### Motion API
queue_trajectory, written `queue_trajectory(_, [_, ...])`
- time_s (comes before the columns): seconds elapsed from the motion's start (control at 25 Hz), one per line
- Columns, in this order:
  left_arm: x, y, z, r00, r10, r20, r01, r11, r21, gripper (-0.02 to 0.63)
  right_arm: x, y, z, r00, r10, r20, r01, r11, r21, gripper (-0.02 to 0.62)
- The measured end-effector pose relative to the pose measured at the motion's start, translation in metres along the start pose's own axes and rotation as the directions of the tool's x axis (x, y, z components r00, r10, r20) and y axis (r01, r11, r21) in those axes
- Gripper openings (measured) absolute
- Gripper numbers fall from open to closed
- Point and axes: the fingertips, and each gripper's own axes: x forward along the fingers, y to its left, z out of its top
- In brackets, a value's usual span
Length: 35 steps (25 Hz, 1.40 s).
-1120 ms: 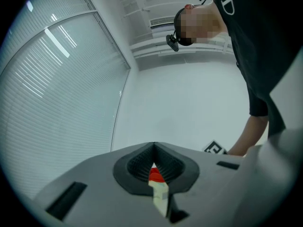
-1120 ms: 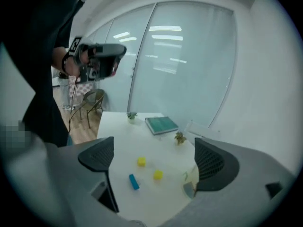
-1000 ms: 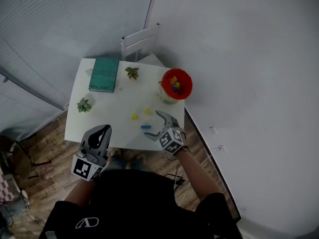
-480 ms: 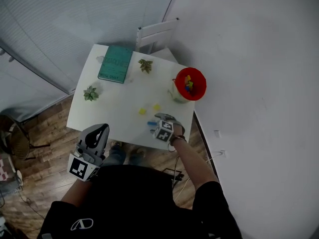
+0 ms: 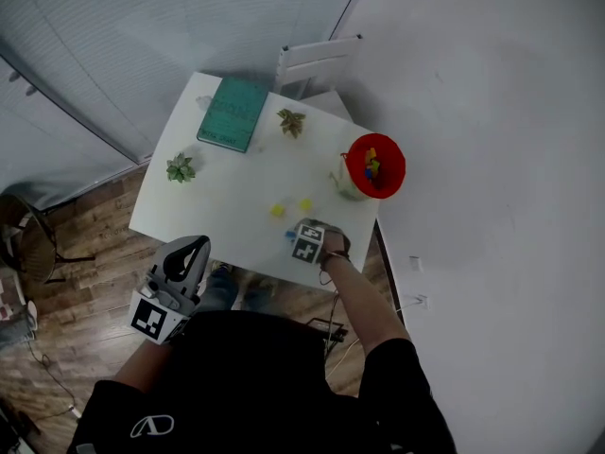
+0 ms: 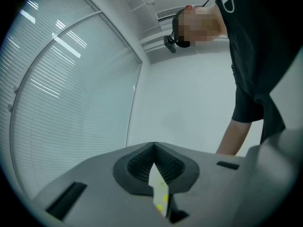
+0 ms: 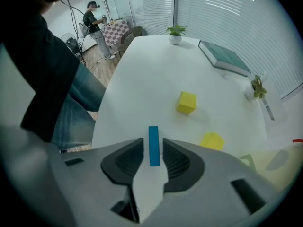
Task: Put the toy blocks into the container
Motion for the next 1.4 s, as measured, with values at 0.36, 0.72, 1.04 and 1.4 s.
queue_trajectory(0.36, [0.001, -0.003, -0.001, 1.000, 0.009, -0.006, -0.009, 1.000, 0.006, 0.005, 0.004, 0.000, -0.001, 1.000, 0.005, -0.012, -0.005, 1.000, -0.006, 0.063])
queue_trajectory(0.72, [0.004, -0.005, 0.001, 1.000, 0.000, -0.001, 0.000, 1.000, 0.005, 0.005, -0.020, -0.008, 0.001, 0.997, -0.056, 0.062, 0.056, 0.998, 0.002, 0.064])
queue_trajectory(1.04, [0.024, -0.010, 0.015, 0.998, -0.055, 0.031, 0.054, 0.998, 0.011, 0.005, -0.139, -0.024, 0.037, 0.888, -0.306, 0.345, 0.270, 0.951, 0.148, 0.064])
queue_trajectory(1.4, [0.059, -0.032, 0.038, 0.982, -0.167, 0.084, 0.164, 0.986, 0.034, 0.005, -0.295, -0.019, 0.046, 0.567, -0.609, 0.555, 0.425, 0.793, 0.436, 0.064])
